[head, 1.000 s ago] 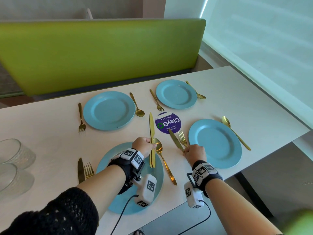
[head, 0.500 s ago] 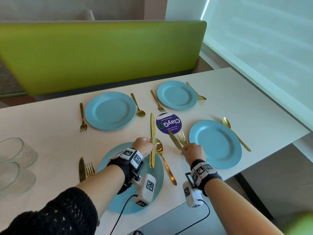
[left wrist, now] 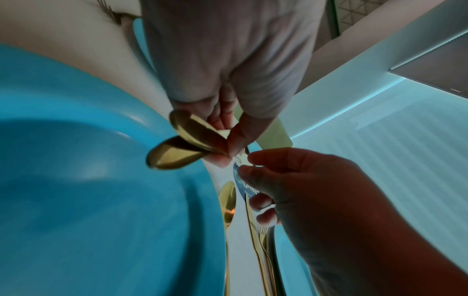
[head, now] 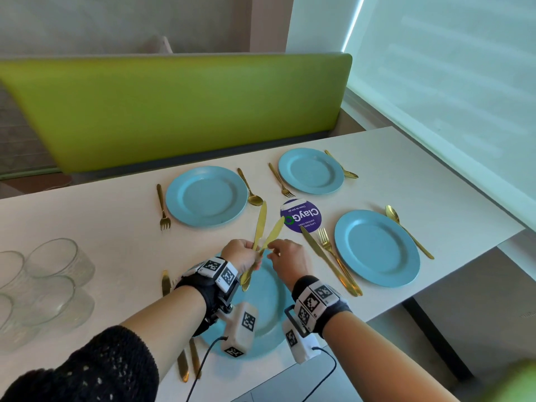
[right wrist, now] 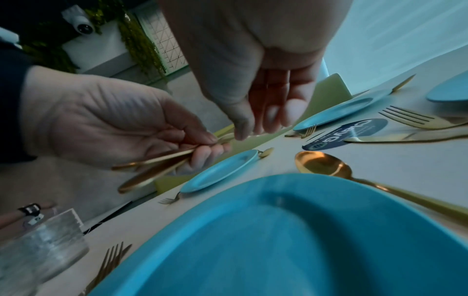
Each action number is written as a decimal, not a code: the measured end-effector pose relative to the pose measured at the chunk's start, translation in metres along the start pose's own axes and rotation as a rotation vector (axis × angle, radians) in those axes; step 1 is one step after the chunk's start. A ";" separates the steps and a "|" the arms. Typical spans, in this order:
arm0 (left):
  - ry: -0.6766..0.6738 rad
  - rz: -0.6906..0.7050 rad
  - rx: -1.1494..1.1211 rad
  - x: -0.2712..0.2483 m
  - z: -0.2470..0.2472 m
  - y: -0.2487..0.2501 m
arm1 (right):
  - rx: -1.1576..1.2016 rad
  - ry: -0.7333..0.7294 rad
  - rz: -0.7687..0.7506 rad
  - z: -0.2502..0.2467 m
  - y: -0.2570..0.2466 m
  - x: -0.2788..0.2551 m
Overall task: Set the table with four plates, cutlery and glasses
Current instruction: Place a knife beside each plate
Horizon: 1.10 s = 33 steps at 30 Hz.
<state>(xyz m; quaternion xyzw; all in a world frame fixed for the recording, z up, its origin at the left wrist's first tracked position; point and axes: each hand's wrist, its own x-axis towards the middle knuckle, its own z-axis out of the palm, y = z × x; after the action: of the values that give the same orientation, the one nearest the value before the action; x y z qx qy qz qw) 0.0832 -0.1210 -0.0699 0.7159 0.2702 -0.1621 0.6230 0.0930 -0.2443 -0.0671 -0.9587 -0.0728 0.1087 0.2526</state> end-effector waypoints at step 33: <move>0.149 0.075 -0.119 0.056 -0.142 0.051 | -0.199 0.005 0.093 -0.053 -0.054 0.142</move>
<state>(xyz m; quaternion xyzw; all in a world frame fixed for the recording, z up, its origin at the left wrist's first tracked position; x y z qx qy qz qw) 0.1429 0.0248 -0.0366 0.6974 0.2981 -0.0687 0.6481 0.2389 -0.1956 -0.0193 -0.9816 -0.0379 0.1102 0.1510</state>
